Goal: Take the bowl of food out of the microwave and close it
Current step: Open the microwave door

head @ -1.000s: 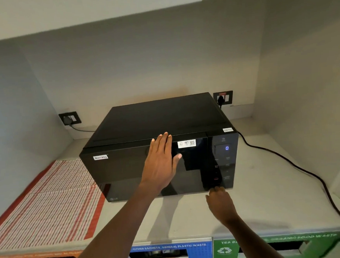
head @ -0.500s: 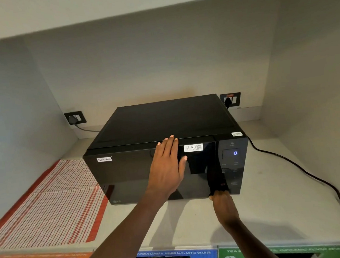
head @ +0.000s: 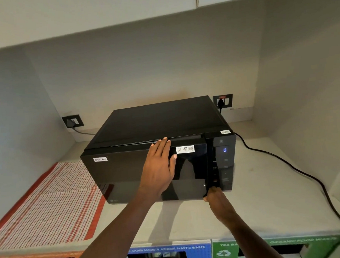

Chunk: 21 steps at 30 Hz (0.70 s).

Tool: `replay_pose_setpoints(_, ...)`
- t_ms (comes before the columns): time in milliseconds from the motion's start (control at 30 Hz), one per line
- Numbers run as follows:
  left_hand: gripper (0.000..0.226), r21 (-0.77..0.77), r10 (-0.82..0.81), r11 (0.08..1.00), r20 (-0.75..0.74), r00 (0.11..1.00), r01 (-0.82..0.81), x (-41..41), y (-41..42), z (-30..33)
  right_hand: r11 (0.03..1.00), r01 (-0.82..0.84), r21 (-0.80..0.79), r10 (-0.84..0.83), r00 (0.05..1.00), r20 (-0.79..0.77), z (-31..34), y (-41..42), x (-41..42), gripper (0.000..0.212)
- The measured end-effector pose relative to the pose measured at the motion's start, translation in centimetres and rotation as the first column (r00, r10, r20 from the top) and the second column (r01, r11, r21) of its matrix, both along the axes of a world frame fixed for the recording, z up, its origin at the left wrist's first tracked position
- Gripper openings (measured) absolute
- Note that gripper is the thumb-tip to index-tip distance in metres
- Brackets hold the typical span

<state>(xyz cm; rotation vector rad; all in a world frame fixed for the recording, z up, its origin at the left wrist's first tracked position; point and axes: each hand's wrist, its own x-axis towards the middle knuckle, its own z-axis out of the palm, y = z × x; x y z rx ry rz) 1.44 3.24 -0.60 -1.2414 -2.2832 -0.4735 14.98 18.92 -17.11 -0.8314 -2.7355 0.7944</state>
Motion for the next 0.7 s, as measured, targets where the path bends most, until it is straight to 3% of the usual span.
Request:
replay_pose_setpoints(100, 0.051, 0.019, -0.037, 0.999, 0.033, 0.999, 0.036, 0.2, -0.6, 0.2, 0.998, -0.012, -0.062, 0.015, 0.999, 0.038, 0.3, 0.0, 0.3, 0.031)
replay_pose_setpoints(200, 0.050, 0.056, -0.080, 0.996, 0.080, 0.994, 0.076, 0.4, -1.4, 0.2, 0.985, 0.027, -0.170, -0.034, 0.999, -0.034, 1.0, 0.1, 0.9, 0.033)
replay_pose_setpoints(300, 0.048, 0.095, -0.112, 0.990, 0.101, 0.989, 0.102, 0.9, -2.2, 0.2, 0.964, -0.049, -0.260, 0.016, 0.992, -0.128, 1.9, -0.2, 1.9, 0.030)
replay_pose_setpoints(467, 0.043, 0.173, -0.159, 0.975, 0.107, 0.981, 0.139, 1.7, -3.4, -0.1, 0.924, -0.045, -0.380, -0.018, 0.987, -0.162, 2.3, -1.3, 3.5, 0.027)
replay_pose_setpoints(700, 0.039, 0.252, -0.210, 0.952, 0.119, 0.970, 0.175, 2.6, -5.8, -0.8, 0.914, -0.169, -0.370, 0.116, 0.980, -0.161, 3.2, -3.1, 5.9, 0.029)
